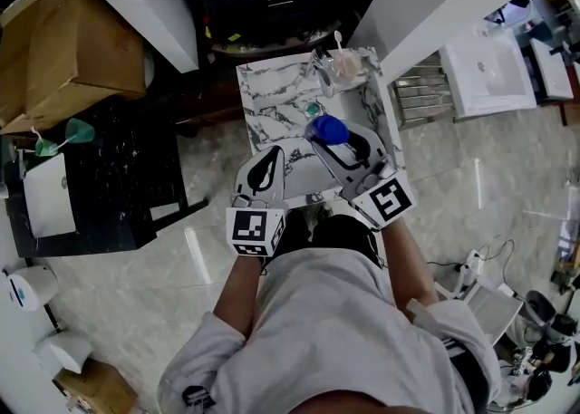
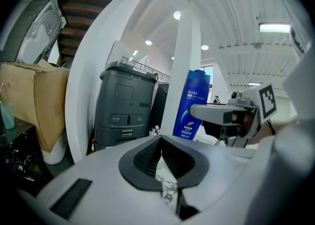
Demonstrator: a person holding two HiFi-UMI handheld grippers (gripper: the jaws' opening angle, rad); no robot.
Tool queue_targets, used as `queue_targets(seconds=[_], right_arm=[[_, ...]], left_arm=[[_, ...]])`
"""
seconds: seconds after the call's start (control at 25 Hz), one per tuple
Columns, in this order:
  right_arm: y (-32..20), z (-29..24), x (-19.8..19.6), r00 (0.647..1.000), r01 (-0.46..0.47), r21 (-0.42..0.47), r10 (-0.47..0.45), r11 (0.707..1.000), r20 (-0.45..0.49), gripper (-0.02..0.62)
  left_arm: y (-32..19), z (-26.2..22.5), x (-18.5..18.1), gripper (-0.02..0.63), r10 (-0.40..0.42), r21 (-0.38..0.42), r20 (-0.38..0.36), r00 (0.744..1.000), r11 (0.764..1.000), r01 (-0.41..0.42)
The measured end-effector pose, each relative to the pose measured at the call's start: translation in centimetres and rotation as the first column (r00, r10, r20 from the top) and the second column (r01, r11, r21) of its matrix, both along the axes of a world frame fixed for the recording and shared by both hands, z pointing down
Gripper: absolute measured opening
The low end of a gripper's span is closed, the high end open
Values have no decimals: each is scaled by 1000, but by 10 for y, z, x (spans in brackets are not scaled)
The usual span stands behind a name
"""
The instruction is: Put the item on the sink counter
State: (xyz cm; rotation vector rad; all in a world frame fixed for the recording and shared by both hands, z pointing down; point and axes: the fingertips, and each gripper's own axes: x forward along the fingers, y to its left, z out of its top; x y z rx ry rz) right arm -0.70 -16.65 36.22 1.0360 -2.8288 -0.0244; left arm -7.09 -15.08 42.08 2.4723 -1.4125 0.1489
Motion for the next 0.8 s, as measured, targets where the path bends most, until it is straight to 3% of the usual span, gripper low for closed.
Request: queue_targets(seconds=[0.28,0.8], right_arm=[[-24,25,-5,1000,22,-58,-22,998,-9,144],[-61,90,-14,993,109,-133,-113,985,-27,143]], left_arm=[[-15,26,-1,9,-22,-60,-11,1000,998,21],[-40,80,-14,9,-162,-146,35,986,975,165]])
